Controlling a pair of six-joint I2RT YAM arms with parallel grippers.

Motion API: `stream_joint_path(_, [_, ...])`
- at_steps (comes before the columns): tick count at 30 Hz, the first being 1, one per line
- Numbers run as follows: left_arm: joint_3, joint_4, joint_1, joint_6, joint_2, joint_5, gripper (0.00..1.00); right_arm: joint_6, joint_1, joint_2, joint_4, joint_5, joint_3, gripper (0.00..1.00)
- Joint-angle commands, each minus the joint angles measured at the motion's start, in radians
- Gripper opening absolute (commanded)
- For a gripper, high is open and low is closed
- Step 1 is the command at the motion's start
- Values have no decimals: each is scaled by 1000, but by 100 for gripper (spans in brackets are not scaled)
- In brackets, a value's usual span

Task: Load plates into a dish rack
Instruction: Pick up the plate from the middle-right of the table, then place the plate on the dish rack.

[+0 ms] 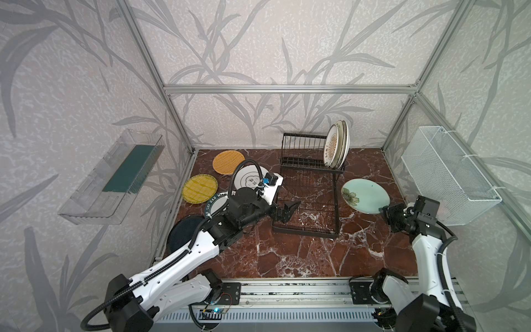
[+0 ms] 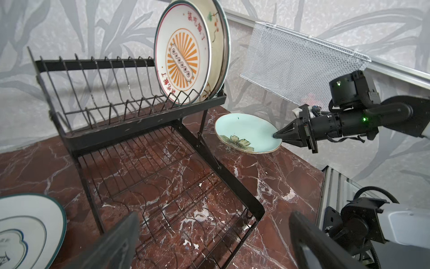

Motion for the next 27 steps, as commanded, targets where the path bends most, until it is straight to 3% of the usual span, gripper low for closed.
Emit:
stream_joint_path(1, [-16,65,-61,190,10,-62,99,-23,33,-45,-33,-60,72,0])
stream_joint_path(9, [-3,82,-201,505,88,-118,99,-40,108,-102,-162,-55,114,0])
stream_joint_path(18, [96,95,-322,789,303,-158,92,38,342,-108,-192,17,154,0])
stream_joint_path(27, [165,131,-353,885,466,-207,71,104,498,-101,-198,70,194,0])
